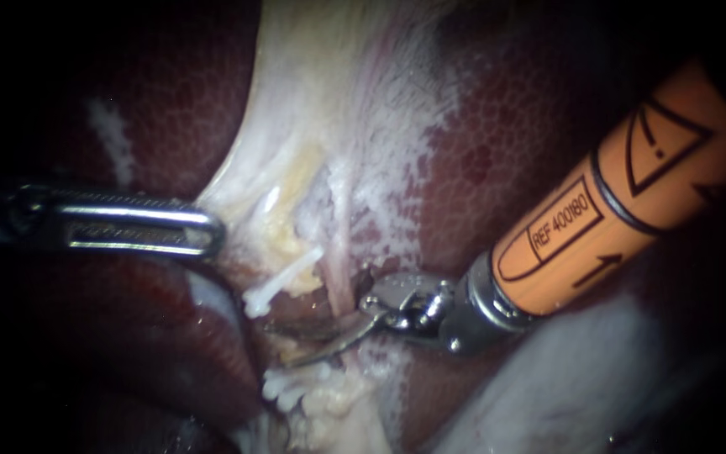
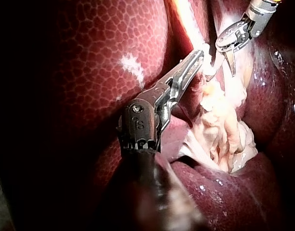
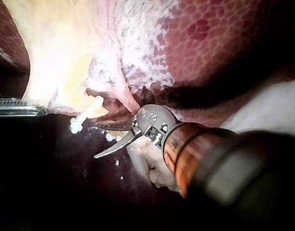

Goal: Go back from the cut left tube

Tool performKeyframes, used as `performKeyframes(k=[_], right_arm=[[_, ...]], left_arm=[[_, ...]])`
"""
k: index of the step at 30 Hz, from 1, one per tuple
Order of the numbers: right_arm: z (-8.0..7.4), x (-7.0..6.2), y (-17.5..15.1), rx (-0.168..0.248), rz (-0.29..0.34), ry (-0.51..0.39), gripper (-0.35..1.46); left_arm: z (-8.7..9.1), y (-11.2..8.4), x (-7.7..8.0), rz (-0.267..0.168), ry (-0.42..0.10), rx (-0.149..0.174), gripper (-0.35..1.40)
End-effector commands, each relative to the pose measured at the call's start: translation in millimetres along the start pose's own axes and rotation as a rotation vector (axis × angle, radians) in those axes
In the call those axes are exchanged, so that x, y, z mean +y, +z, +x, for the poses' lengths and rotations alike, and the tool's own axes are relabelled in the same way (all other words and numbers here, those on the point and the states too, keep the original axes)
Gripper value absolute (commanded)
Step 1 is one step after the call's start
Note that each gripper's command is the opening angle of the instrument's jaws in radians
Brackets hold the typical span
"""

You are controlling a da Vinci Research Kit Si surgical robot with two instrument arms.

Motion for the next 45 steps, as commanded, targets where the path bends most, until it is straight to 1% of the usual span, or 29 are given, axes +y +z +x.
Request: performKeyframes(k=[1, 4, 8, 12, 15, 19, 23, 26, 28, 33, 35, 37, 42, 45], right_arm=[[-0.1, -0.2, -0.4, -0.001, 0.002, 0.0, 0.88], [-0.5, -0.7, -1.6, -0.005, 0.008, 0.0, 0.88], [-0.9, -1.3, -3.4, 0.005, -0.007, -0.017, 0.89], [-0.7, -2.1, -5.6, 0.027, -0.038, -0.083, 0.98], [-0.1, -2.8, -7.2, 0.052, -0.081, -0.15, 1.11], [0.8, -3.7, -9.3, 0.081, -0.151, -0.255, 1.23], [1.4, -4.4, -10.8, 0.092, -0.199, -0.335, 1.3], [1.7, -5.0, -11.6, 0.1, -0.247, -0.399, 1.35], [2.2, -5.6, -12.2, 0.107, -0.309, -0.467, 1.38], [3.4, -6.5, -13.3, 0.098, -0.409, -0.607, 1.43], [3.6, -6.8, -13.9, 0.095, -0.446, -0.634, 1.43], [3.8, -6.9, -14.5, 0.095, -0.474, -0.641, 1.43], [4.2, -7.6, -15.6, 0.088, -0.505, -0.667, 1.43], [4.5, -7.9, -15.8, 0.086, -0.511, -0.674, 1.43]], left_arm=[[0.0, 0.0, 0.0, 0.0, 0.0, 0.0, -0.35], [0.0, 0.0, 0.1, 0.001, 0.0, 0.0, -0.35], [0.1, 0.0, 0.2, 0.001, 0.0, 0.0, -0.35], [0.1, -0.1, 0.2, 0.001, 0.001, 0.0, -0.35], [0.1, -0.1, 0.2, 0.001, 0.001, 0.0, -0.35], [0.1, -0.2, 0.2, 0.002, 0.001, 0.0, -0.35], [0.2, -0.2, 0.2, 0.002, 0.001, 0.0, -0.35], [0.3, -0.2, 0.4, 0.002, 0.001, 0.001, -0.35], [0.3, -0.3, 0.5, 0.003, 0.001, 0.001, -0.35], [0.3, -0.3, 0.6, 0.003, 0.002, 0.001, -0.35], [0.4, -0.3, 0.6, 0.003, 0.002, 0.001, -0.35], [0.4, -0.3, 0.6, 0.003, 0.002, 0.001, -0.35], [0.4, -0.3, 0.7, 0.003, 0.002, 0.001, -0.35], [0.4, -0.3, 0.7, 0.003, 0.002, 0.001, -0.35]])
